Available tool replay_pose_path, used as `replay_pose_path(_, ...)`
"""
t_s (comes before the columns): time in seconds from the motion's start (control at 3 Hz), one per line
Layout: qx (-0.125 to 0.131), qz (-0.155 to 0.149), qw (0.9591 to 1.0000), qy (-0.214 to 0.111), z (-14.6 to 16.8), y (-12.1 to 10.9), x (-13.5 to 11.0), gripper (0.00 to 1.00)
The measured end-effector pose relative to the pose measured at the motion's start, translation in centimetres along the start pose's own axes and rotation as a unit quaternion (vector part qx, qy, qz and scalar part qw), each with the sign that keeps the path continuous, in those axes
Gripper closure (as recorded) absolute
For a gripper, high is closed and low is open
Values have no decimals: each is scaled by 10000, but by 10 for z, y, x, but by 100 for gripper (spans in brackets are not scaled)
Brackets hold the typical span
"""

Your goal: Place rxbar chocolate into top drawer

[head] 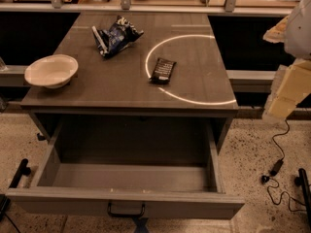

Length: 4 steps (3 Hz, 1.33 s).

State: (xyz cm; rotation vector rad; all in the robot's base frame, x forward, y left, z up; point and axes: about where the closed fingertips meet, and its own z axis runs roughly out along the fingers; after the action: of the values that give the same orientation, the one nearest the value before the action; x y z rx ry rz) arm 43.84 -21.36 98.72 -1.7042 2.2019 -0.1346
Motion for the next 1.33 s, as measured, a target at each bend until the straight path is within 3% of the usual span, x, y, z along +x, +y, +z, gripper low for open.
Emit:
replay_pose_path(0.67,42,123,9999,-67,1,-6,-2,0)
replay_pose_path(1.33,383,118,9947,-942,38,-78,-55,0)
